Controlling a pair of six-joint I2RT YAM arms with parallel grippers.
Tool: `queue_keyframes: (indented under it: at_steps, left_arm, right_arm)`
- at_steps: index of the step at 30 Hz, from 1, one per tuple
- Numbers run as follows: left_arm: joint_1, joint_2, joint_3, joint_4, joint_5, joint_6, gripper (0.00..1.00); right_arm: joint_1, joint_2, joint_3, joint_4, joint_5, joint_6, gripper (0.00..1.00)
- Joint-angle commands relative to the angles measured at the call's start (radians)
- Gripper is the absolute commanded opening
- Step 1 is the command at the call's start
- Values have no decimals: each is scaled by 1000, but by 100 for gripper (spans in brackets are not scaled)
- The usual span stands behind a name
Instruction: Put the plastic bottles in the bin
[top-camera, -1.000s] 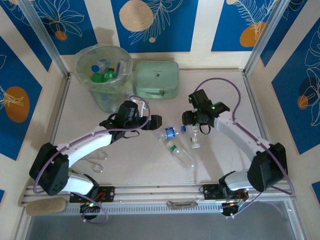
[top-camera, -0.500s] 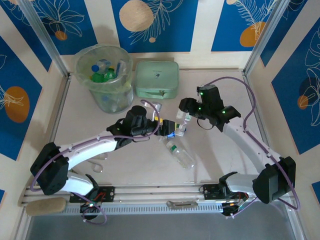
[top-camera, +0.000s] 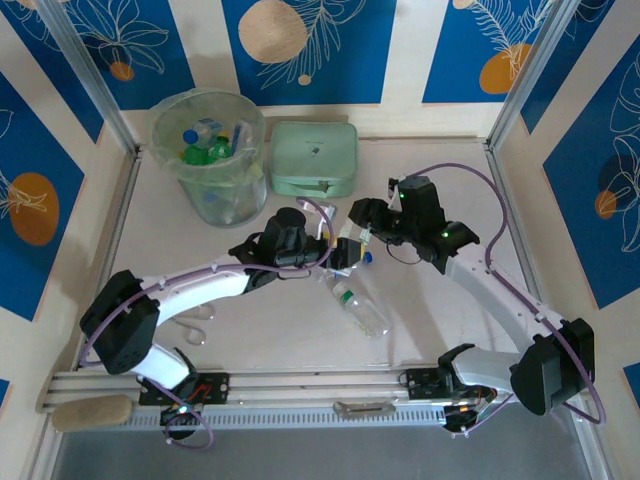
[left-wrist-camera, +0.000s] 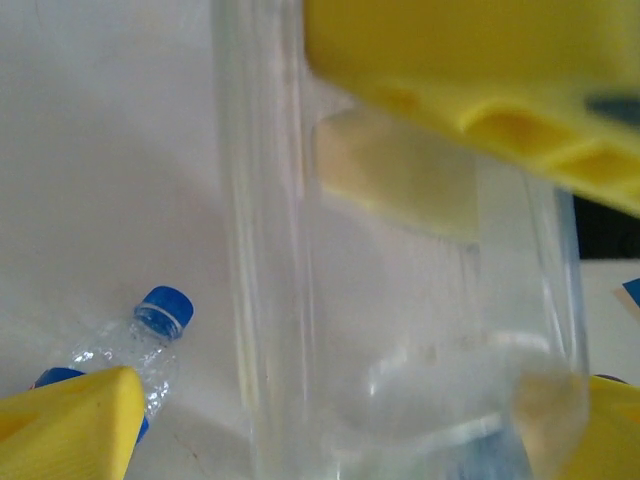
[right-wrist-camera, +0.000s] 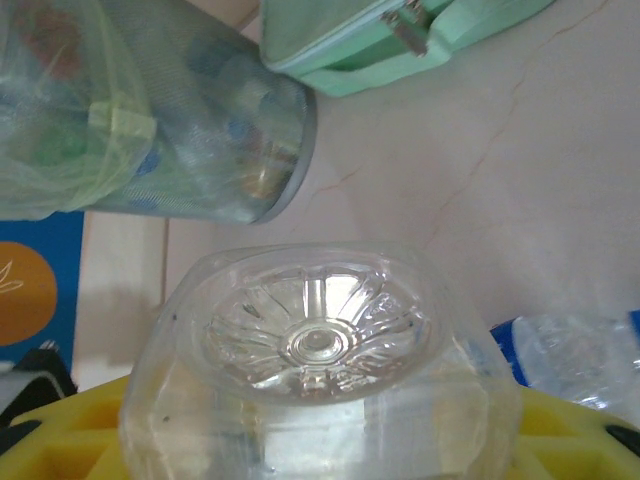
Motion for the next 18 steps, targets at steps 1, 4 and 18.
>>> queue_keyframes:
  at_steps: [1,4,18]
  left_arm:
    - [-8,10,31,45,21,-10,91]
    - [-9,11,31,46,19,-10,82]
    - [-7,9,15,51,14,-13,48]
  right_arm:
    - [25,-21,-27,40,-48,42,51]
    - [38,-21,-38,53,-48,49,51]
    - [34,-29,-42,54,-49,40,62]
